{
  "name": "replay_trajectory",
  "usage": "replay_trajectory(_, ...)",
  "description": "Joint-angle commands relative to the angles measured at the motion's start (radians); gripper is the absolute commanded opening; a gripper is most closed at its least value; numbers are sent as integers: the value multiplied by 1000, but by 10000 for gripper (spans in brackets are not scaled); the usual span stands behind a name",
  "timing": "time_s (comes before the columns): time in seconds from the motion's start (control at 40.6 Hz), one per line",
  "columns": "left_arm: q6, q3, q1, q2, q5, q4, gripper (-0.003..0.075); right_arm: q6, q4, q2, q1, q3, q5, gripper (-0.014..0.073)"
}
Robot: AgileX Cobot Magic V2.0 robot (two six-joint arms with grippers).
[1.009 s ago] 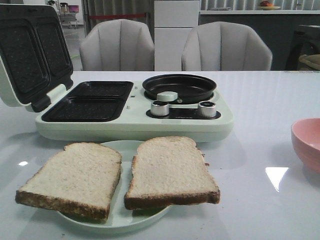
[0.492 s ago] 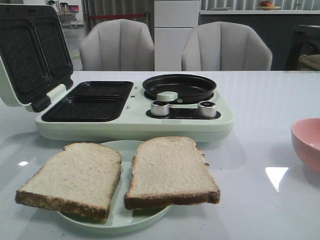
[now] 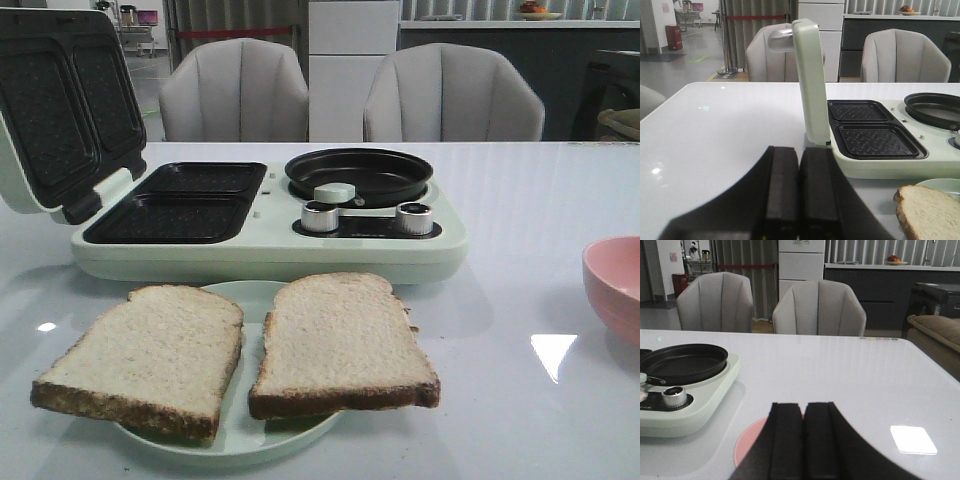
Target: Make breakfast with bread and shrimp
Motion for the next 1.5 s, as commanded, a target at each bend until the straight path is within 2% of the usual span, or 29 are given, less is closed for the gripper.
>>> replay_trajectory(0.0, -7, 30, 0, -18, -93, -1, 100, -6, -8, -21, 2, -18, -105, 45)
replay_trajectory(0.123, -7, 13, 0, -18, -134, -1, 100, -1, -7, -21, 2, -62, -107, 45)
replay_trajectory(0.271, -7, -103, -2, -16, -99, -1, 100, 5, -7, -20, 2, -227, -24, 45)
replay_trajectory(0.443, -7, -317, -2, 17, 54, 6, 100, 5, -7, 56, 2, -466, 166, 45)
replay_trajectory(0.665, -7, -556, -2, 187, 235, 8, 100, 5, -7, 271, 2, -702, 403, 45)
replay_trajectory(0.738, -7, -597, -2, 240, 287, 8, 100, 5, -7, 337, 2, -728, 460, 45)
replay_trajectory(0.984, -7, -575, -2, 385, 379, 4, 100, 5, -8, 511, 2, -709, 567, 45)
replay_trajectory(1.255, -7, -535, -2, 492, 393, -21, 104, 5, -8, 656, 2, -686, 621, 53)
replay_trajectory(1.329, -7, -535, -2, 511, 402, -25, 154, 5, -8, 683, 2, -686, 632, 119)
replay_trajectory(1.354, -7, -535, -2, 517, 404, -30, 185, 5, -8, 691, 2, -686, 636, 166)
replay_trajectory(1.477, -7, -535, -3, 542, 404, -39, 476, 5, -8, 714, 2, -686, 634, 421)
